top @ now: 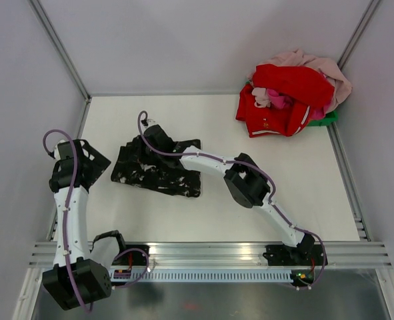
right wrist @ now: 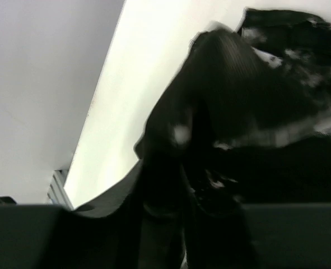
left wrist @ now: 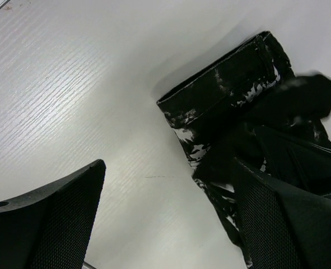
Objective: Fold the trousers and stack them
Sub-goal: Fold the trousers, then neatly place the folded trousers to the corner
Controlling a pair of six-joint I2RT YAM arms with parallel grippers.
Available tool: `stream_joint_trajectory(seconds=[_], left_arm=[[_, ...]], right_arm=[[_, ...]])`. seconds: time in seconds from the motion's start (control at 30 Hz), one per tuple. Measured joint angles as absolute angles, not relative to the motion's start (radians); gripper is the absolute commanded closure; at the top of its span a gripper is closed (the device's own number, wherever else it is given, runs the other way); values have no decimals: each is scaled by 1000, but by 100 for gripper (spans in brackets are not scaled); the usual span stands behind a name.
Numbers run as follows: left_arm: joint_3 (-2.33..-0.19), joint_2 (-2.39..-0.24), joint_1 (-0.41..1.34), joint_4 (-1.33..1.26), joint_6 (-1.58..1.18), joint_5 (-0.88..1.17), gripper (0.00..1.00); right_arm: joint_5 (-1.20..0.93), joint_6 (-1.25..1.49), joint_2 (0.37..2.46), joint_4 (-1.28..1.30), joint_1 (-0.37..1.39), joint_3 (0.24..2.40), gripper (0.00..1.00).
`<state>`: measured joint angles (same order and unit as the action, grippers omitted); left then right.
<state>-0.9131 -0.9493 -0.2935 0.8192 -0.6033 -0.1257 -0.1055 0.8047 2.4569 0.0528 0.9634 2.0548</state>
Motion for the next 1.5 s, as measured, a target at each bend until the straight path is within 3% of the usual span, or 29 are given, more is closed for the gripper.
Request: stream_joint_trajectory(seconds=[0.17, 0.43, 0.5, 0.53, 0.6, 0.63, 0.73, 0.77, 0.97, 1.23, 1.5], left_arm=[[-912, -951, -294, 812, -601, -125, 2], [-881, -974, -295, 733, -563, 25, 2], [-843, -989, -296, 682, -554, 128, 14], [-823, -1002, -296, 657, -554, 189, 29], [-771, -1026, -295, 585, -570, 321, 49], [-744, -1033, -290, 545, -583, 372, 67], [-700, -1040, -257, 458, -623, 449, 98], [-696, -1043, -244, 432, -634, 456, 98], [-664, -1150, -200, 265, -683, 469, 98], [-650, -1410, -194, 331, -692, 323, 98], [-693, -1459, -194, 357, -688, 322, 98]], right_arm=[[-137, 766, 2473, 72, 971, 2119, 29], [15, 606, 2382, 310, 973, 2145, 21], [56, 585, 2316, 354, 961, 2120, 25], [68, 580, 2275, 366, 950, 2099, 28], [78, 573, 2181, 375, 914, 2034, 53], [79, 578, 2125, 363, 884, 1985, 74], [84, 590, 1997, 320, 796, 1829, 95], [84, 597, 1963, 310, 763, 1774, 100], [60, 625, 1920, 277, 698, 1561, 100], [-31, 634, 1923, 250, 738, 1428, 100], [-69, 646, 1923, 245, 733, 1308, 100]])
